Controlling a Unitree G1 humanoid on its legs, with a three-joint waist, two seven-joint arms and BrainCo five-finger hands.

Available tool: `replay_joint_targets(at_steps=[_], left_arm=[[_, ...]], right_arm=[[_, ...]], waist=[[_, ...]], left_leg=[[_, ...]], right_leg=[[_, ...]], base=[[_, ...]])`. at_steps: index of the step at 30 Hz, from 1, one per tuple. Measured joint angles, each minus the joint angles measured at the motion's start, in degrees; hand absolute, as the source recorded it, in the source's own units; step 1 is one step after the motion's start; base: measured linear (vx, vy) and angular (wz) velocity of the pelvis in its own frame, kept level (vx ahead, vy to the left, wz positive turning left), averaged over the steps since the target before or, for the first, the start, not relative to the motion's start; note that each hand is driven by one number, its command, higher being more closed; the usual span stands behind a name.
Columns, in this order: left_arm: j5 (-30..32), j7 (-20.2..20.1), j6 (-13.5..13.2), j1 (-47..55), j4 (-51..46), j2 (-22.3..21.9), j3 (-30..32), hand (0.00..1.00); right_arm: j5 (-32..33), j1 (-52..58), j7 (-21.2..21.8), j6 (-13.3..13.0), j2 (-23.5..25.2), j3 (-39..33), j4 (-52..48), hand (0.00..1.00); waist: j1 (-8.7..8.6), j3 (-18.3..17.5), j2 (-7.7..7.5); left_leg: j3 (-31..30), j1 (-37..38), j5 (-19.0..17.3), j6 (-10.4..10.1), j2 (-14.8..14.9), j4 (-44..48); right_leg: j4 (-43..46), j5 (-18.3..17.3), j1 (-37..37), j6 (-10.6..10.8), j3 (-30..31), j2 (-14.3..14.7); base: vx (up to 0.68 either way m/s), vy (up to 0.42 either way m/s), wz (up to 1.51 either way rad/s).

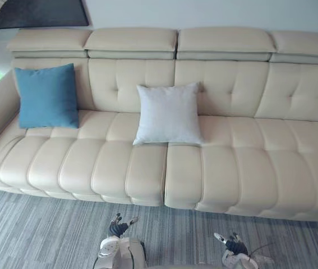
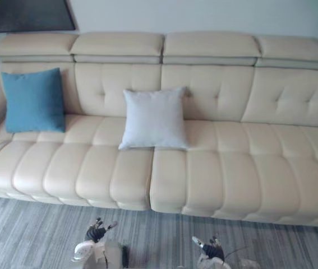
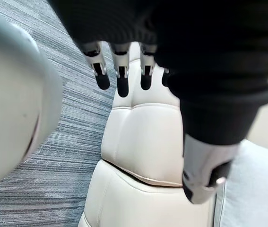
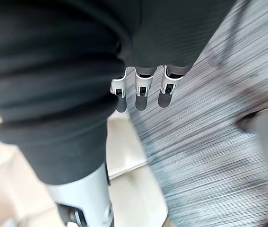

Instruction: Pick up cushions and gather them together orderly.

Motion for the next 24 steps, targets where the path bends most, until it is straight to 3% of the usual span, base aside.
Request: replay_joint_targets(at_steps=[1, 2, 3, 7, 12, 16, 19, 20, 21, 24], left_arm=[[0.0, 0.0, 0.3, 0.2, 0.8, -0.1, 0.2, 0.0], [0.0, 0.1, 0.4, 0.1, 1.0, 0.9, 0.2, 0.0], [0.0, 0.0, 0.5, 0.2, 1.3, 1.6, 0.2, 0.0], [0.5, 0.1, 0.5, 1.5, 3.5, 3.0, 0.2, 0.0], [1.3, 0.0, 0.9, 2.6, 6.7, 3.4, -0.3, 0.0], [2.1, -0.4, 1.0, 2.8, 6.7, 3.3, -0.4, 0.0], [2.4, -0.7, 1.0, 2.8, 6.7, 3.5, -0.4, 0.0], [2.6, -1.1, 1.0, 2.7, 6.6, 3.6, -0.4, 0.0], [3.3, -1.3, 1.1, 2.4, 6.5, 3.7, -0.4, 0.0], [3.4, -1.3, 1.2, 2.2, 6.5, 4.8, -2.3, 0.0]], right_arm=[[0.1, 0.1, -0.1, 0.5, 1.1, -1.9, 0.1, 0.0], [0.0, -0.1, 0.1, 0.7, 2.4, -2.3, 0.9, 0.0], [0.0, 0.0, 0.3, 0.7, 2.9, -3.7, 2.3, 0.0], [0.0, -0.1, 0.3, 0.8, 2.3, -6.2, 4.0, 0.0], [0.0, -0.4, 0.3, 0.9, 0.9, -7.8, 5.0, 0.0], [0.1, -0.4, 0.4, 0.9, 0.7, -7.8, 5.0, 0.0], [0.1, -1.0, 0.4, 0.9, 0.3, -7.6, 5.0, 0.0], [0.0, -2.0, 0.4, 0.9, 0.1, -7.5, 5.1, 0.0], [0.0, -2.6, 0.4, 0.9, -0.2, -7.5, 5.6, 0.0], [-0.2, -4.1, 0.3, 1.0, -0.3, -7.4, 7.1, 0.0]], waist=[[-0.97, -1.2, 0.06], [-1.37, -1.7, -2.66], [-1.43, -2.0, -3.24], [-1.42, -3.4, -1.61], [-1.59, -4.2, -0.37], [-1.62, -4.3, -0.16], [-1.63, -4.3, -0.39], [-1.67, -3.9, 0.57], [-1.81, -3.5, 0.55], [-2.26, -3.1, 0.48]], left_leg=[[0.2, 2.8, -1.6, 0.3, -2.5, -9.8], [0.1, 4.2, 1.0, 1.4, -5.5, -16.3], [-0.2, 5.0, 2.9, 2.1, -6.9, -19.2], [0.7, 9.3, 6.4, 3.8, -10.1, -25.9], [2.9, 13.7, 11.8, 3.4, -10.7, -35.4], [6.6, 15.8, 12.8, 2.6, -9.2, -38.4], [12.8, 16.4, 11.7, 1.0, -7.9, -38.7], [16.1, 16.4, 11.4, 0.7, -6.8, -38.7], [19.4, 16.5, 11.2, 0.3, -5.5, -38.5], [25.0, 16.6, 10.9, -0.5, -2.7, -36.2]], right_leg=[[-1.2, 1.0, -1.2, 1.6, 0.3, -0.2], [-3.0, 2.3, -2.0, 2.1, 1.0, -1.9], [-5.7, 4.5, -1.6, 1.7, 1.7, -1.9], [-10.2, 7.2, 1.2, 2.3, 3.8, -3.3], [-12.8, 9.3, 0.8, 2.3, 6.4, -2.4], [-13.8, 11.0, -0.4, 1.7, 10.4, -0.3], [-16.7, 14.2, -2.6, 0.6, 15.7, 1.6], [-18.4, 15.5, -3.5, -2.0, 12.6, 1.6], [-18.2, 16.4, -4.4, -4.4, 2.5, 0.0], [-13.5, 17.0, -5.8, -6.3, -20.6, -4.1]], base=[[-0.06, 0.259, 0.26], [-0.06, 0.26, 0.33], [-0.09, 0.182, 0.28], [-0.08, 0.117, 0.0], [-0.07, 0.017, -0.25], [-0.06, -0.039, -0.64], [-0.05, -0.024, -1.21], [-0.04, -0.045, -1.3], [-0.01, -0.059, -1.49], [0.07, -0.071, -1.15]])
